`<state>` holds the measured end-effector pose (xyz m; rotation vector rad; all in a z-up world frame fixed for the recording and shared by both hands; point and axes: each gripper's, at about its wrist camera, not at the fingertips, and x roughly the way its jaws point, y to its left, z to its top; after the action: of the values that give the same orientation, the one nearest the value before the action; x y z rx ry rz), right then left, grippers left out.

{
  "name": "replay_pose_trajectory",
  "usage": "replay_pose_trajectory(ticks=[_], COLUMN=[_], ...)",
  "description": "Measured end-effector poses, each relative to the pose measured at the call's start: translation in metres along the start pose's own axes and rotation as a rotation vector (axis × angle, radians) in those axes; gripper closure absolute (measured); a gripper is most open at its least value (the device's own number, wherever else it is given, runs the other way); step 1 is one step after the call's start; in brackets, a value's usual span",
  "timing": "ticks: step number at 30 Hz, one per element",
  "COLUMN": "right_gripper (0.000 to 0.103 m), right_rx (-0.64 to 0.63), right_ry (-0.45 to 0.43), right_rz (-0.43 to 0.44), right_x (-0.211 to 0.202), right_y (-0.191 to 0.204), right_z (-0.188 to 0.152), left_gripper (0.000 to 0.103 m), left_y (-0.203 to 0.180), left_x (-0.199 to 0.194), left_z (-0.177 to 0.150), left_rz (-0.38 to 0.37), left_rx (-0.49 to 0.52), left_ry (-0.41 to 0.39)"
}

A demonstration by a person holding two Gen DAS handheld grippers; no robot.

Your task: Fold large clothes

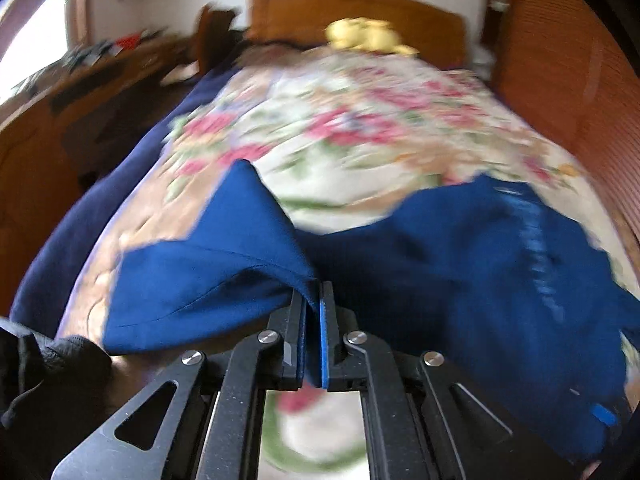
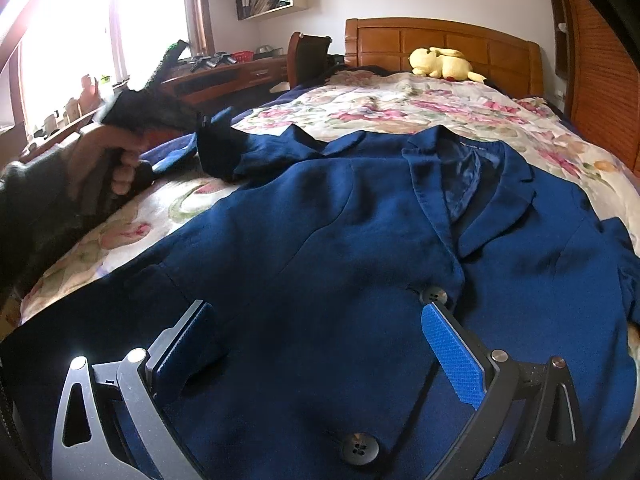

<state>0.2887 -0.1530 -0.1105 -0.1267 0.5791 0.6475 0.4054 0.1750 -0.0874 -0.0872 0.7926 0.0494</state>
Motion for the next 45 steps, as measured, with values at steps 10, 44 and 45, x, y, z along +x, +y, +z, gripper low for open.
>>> replay_pose_trajectory(ticks=[10, 44, 45], right_gripper=[0.0, 0.007, 0.009], right_rx=[0.066, -0.252, -0.259], right_ry=[-0.042, 0.127, 0.151], right_rz=[-0.04, 0.081, 0.076], right_x=[-0.032, 0.086, 0.1], right_y=[-0.027, 0.106, 0.108], right_z=[0.004, 0.106, 0.108], left_gripper=[0.089, 0.055, 0.054], left_y=[-0.094, 0.043, 0.047], left_x=[-0.069, -0.168, -0.168], left_z=[-0.021, -0.202, -0.205], left_rz=[-0.102, -0.136, -0.138], left_rx=[0.186, 0.013, 0.01], left_ry=[0.009, -0.057, -0.055])
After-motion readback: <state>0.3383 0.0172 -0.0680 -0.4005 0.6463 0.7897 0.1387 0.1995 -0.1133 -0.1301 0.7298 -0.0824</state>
